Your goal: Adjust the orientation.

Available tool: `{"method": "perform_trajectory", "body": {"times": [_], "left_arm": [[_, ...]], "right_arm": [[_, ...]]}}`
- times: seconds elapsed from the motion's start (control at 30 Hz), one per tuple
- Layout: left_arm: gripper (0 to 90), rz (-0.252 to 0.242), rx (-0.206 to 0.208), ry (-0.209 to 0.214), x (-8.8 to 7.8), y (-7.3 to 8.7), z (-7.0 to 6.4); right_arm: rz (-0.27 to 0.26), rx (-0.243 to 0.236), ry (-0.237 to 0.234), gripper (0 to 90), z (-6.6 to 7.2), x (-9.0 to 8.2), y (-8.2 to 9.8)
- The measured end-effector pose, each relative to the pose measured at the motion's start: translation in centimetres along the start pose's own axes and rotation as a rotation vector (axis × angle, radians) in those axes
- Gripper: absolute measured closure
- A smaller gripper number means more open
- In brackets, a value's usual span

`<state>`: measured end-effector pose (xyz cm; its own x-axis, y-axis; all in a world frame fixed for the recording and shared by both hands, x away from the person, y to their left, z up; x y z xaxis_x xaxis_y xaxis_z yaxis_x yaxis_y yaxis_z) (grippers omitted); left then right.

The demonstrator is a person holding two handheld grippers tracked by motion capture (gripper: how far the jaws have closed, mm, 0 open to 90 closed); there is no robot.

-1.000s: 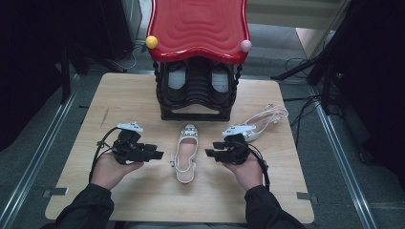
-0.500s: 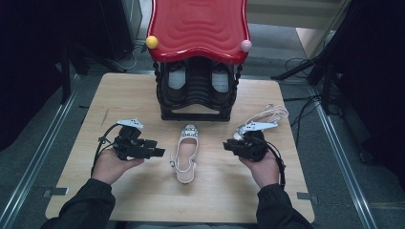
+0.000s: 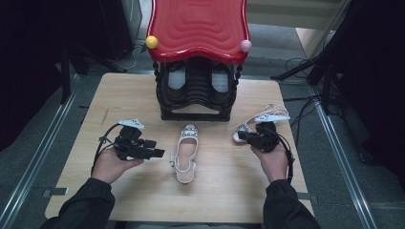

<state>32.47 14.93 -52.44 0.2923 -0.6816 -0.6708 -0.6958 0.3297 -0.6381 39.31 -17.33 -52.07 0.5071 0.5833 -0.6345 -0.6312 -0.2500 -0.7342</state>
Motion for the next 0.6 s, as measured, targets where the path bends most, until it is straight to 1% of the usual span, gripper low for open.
{"method": "perform_trajectory", "body": {"times": [0.13,0.17,0.2,0.23,0.27,0.33,0.37,0.43,0.47,0.53,0.57,0.6], "left_arm": [[39.1,0.0,0.008,-0.008,-0.1,0.1,0.0],[39.0,-0.001,0.005,-0.008,-0.1,0.1,0.0],[39.0,0.0,0.003,-0.007,-0.2,0.2,0.0],[38.8,-0.008,-0.001,0.0,-0.2,0.2,-0.1],[38.8,-0.008,-0.001,0.0,-0.2,0.2,-0.1],[38.8,-0.014,-0.005,-0.003,-0.3,0.2,-0.1],[38.7,-0.014,-0.005,-0.004,-0.4,0.4,-0.1],[38.6,-0.011,-0.004,-0.006,-0.5,0.5,0.0],[38.6,-0.011,-0.004,-0.006,-0.5,0.5,0.0],[38.5,-0.014,-0.011,-0.011,-0.5,0.6,-0.1],[38.5,-0.012,-0.008,-0.018,-0.6,0.7,0.0],[38.5,-0.012,-0.008,-0.018,-0.6,0.7,0.0]], "right_arm": [[-0.011,0.012,0.022,90.0,-1.2,0.0,-0.4],[-0.015,0.013,0.038,90.0,-1.9,0.1,-0.6],[-0.015,0.013,0.038,90.0,-1.9,0.1,-0.6],[-0.011,0.027,0.047,90.0,-2.7,0.3,-0.7],[-0.011,0.027,0.047,90.0,-2.7,0.3,-0.7],[-0.018,0.054,0.059,90.0,-3.5,0.4,-0.8],[-0.027,0.069,0.063,90.0,-4.1,0.5,-0.9],[-0.026,0.076,0.074,90.0,-4.7,0.7,-0.9],[-0.026,0.076,0.074,90.0,-4.7,0.7,-0.9],[-0.017,0.086,0.088,90.0,-5.4,0.9,-0.7],[-0.01,0.1,0.099,90.0,-5.9,1.1,-0.6],[-0.01,0.1,0.099,90.0,-5.9,1.1,-0.6]]}}
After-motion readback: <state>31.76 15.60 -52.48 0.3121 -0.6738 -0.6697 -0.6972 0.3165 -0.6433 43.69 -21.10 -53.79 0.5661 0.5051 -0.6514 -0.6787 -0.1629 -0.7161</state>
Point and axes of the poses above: each handheld gripper's, and its own axes: x roughly forward along the jaws, y roughly out of its underside, z roughly to its left, the point moved 8 cm from there along x, roughly forward along the jaws, and after that the axes turned 1 degree about -z, right-handed, at the moved point
